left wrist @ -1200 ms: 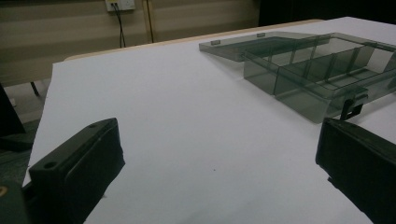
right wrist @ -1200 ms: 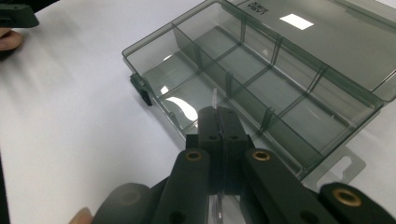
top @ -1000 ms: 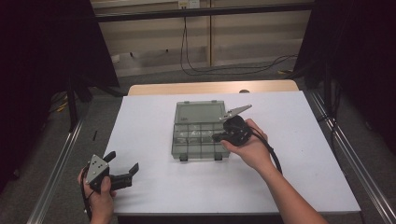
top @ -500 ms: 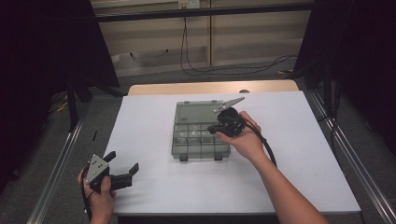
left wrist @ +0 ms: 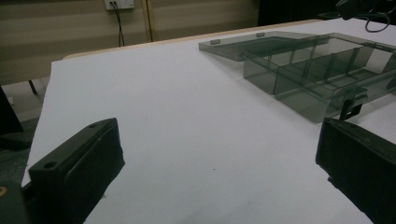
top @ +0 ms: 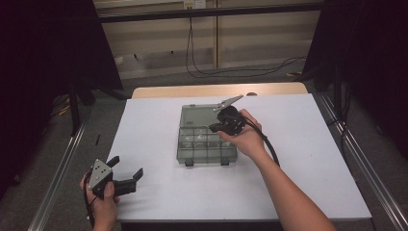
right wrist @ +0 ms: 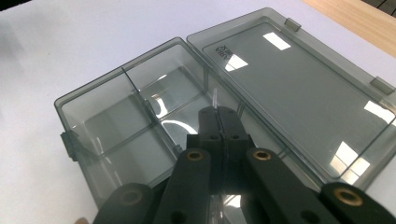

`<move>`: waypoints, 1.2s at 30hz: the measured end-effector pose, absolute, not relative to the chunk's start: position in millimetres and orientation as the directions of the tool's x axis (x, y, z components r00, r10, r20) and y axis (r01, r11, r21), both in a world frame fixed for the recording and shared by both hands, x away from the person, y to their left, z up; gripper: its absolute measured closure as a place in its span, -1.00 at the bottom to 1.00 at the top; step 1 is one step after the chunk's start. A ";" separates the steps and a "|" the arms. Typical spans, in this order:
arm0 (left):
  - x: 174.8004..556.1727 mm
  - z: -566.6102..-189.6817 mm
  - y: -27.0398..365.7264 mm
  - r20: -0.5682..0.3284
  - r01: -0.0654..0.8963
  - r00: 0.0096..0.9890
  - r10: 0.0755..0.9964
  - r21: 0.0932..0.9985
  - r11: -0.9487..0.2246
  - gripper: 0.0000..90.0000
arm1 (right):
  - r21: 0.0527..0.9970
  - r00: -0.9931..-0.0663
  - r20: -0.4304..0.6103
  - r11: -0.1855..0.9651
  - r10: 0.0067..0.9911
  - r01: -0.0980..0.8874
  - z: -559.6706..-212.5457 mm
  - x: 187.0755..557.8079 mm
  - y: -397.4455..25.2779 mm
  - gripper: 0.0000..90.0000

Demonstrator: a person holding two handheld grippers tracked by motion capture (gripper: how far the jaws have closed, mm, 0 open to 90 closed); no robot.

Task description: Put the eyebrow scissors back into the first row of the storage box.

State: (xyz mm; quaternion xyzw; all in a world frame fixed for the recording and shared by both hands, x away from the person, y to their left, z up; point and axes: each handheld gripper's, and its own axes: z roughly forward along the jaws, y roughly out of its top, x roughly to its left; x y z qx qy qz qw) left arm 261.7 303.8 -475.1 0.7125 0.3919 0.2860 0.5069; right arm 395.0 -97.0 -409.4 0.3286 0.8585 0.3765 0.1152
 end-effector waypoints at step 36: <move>261.8 -475.1 303.1 0.010 0.271 0.524 0.852 0.946 -0.177 -0.99 | 0.826 -0.656 0.146 0.274 0.741 0.493 -425.1 364.8 -161.8 -1.00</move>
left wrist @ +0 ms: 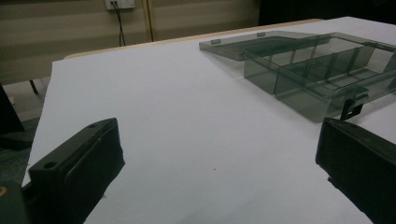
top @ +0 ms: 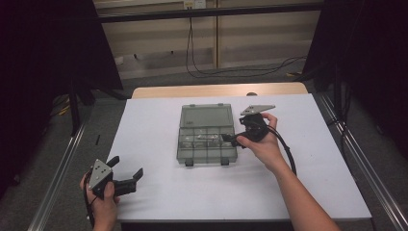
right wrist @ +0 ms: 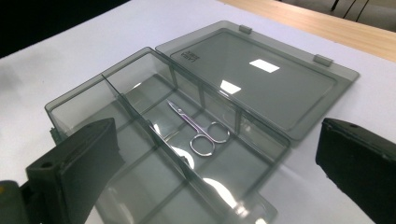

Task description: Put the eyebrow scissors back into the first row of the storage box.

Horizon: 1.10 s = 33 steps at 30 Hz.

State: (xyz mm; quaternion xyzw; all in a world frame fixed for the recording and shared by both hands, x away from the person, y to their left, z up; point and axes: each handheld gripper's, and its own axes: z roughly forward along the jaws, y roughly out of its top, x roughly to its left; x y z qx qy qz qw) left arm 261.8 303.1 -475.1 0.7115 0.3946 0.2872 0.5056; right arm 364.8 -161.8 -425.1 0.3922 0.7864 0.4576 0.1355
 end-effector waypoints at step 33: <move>260.6 -475.4 301.3 0.016 0.272 0.521 0.853 0.944 -0.184 -0.99 | 0.874 -0.543 0.090 0.195 0.835 0.445 -450.3 277.7 -247.8 -1.00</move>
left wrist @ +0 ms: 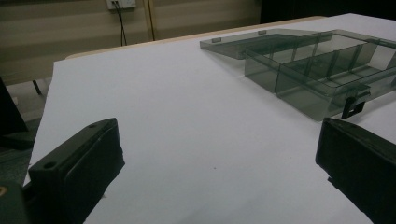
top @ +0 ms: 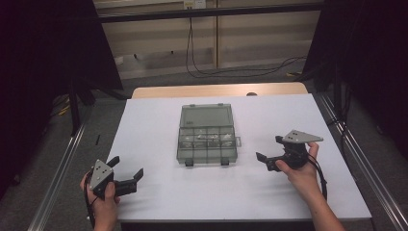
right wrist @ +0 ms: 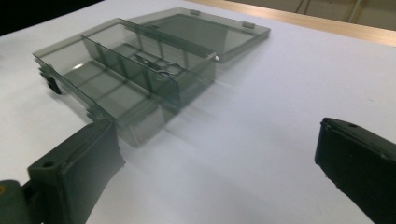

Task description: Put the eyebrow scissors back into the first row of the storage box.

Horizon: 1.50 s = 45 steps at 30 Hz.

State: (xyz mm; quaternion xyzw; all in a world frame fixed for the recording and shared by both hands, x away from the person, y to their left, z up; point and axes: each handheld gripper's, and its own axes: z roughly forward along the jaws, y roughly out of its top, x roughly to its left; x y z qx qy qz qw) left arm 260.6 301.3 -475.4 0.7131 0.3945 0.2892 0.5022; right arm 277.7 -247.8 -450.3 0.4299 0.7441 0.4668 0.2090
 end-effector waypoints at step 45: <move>260.6 -474.7 301.9 0.025 0.259 0.536 0.844 0.946 -0.193 -0.99 | 0.883 -0.342 0.103 0.073 0.934 0.464 -470.0 209.4 -354.3 -0.99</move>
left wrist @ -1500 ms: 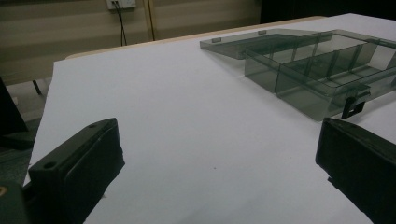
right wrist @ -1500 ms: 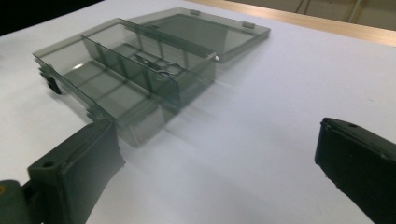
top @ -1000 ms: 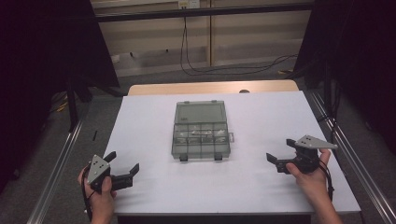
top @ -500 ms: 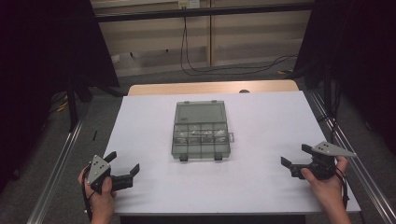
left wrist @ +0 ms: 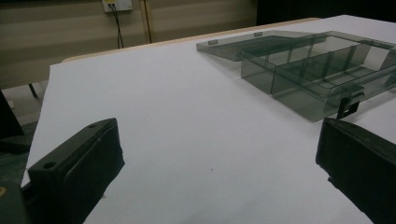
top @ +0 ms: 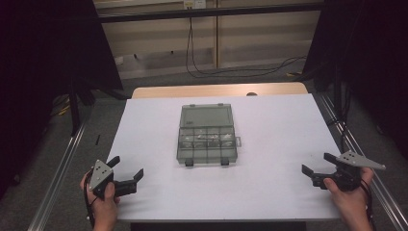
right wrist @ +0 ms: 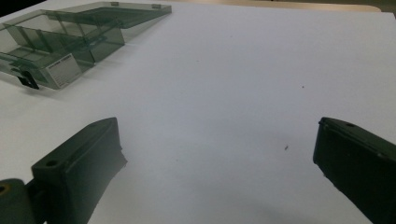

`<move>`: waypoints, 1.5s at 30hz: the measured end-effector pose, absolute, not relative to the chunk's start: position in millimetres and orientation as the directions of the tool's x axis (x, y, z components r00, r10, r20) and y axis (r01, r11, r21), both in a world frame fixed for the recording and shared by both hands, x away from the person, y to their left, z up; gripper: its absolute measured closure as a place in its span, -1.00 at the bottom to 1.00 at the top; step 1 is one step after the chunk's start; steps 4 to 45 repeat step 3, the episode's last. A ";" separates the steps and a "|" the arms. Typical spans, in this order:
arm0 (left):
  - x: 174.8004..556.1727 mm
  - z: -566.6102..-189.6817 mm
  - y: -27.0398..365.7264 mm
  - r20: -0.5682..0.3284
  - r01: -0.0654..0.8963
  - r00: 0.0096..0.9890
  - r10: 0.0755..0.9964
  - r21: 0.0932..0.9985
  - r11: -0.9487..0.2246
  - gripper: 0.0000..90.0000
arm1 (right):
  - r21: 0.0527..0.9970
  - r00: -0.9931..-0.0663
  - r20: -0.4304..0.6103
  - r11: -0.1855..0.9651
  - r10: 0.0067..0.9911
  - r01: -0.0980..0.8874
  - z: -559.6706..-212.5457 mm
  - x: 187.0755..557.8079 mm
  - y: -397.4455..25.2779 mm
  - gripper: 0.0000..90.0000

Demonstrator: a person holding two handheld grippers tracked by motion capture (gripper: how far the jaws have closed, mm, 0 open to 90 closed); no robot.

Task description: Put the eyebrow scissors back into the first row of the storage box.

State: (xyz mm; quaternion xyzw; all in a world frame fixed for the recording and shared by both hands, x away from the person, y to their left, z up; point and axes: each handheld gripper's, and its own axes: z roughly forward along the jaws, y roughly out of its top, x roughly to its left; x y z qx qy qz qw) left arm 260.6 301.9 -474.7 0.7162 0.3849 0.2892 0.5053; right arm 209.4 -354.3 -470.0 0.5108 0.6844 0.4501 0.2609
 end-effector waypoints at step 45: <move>261.5 -474.4 302.2 0.034 0.258 0.535 0.844 0.945 -0.202 -0.99 | 0.880 -0.343 0.112 0.067 0.933 0.470 -470.6 209.9 -355.0 -1.00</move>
